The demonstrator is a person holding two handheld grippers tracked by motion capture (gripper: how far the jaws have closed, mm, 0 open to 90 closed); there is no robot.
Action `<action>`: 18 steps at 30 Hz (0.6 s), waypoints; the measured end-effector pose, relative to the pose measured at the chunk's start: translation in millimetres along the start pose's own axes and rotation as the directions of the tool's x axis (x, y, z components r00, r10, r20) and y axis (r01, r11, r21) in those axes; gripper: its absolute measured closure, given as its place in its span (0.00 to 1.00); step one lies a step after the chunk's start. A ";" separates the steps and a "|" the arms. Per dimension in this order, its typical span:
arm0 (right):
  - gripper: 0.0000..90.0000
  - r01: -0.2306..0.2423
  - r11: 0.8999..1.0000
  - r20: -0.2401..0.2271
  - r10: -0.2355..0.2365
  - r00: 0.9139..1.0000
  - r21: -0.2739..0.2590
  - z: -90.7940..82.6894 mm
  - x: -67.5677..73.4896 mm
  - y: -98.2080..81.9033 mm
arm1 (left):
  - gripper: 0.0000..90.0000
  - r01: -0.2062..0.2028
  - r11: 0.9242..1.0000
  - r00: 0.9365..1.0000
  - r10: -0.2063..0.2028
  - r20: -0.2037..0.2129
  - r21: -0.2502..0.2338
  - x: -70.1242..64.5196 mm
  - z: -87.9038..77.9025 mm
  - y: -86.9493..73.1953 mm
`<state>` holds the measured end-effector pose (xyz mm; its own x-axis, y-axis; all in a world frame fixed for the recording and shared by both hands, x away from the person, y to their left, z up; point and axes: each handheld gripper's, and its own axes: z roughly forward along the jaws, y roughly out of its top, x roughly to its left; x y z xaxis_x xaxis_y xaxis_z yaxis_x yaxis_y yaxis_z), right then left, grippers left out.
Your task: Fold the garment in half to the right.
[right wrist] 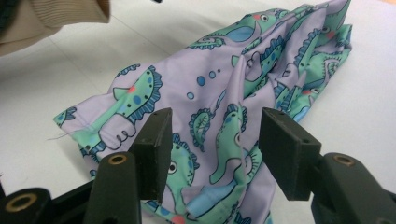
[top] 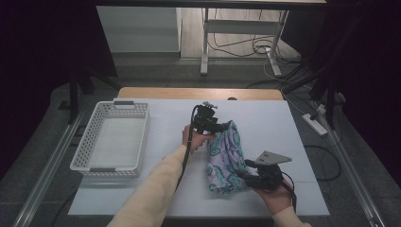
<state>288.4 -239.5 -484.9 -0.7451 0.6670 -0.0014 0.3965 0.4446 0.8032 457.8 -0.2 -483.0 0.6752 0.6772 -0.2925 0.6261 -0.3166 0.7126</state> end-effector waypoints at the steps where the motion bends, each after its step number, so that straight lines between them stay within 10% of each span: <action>1: 0.50 0.004 1.000 0.002 -0.004 1.000 -0.001 0.3 -0.7 1.1 | 0.39 -0.004 1.000 1.000 0.004 -0.001 -0.001 0.2 -1.8 -2.2; 18: 0.50 -0.010 1.000 -0.013 0.010 1.000 0.014 12.5 -12.9 7.4 | 0.40 -0.058 0.998 0.998 0.058 0.016 -0.014 -7.8 -19.4 -17.3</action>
<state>307.6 -237.4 -486.4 -0.7479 0.6637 0.0141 0.4114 0.4467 0.7945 434.0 12.9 -480.7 0.7167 0.6469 -0.2605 0.5802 -0.3459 0.7374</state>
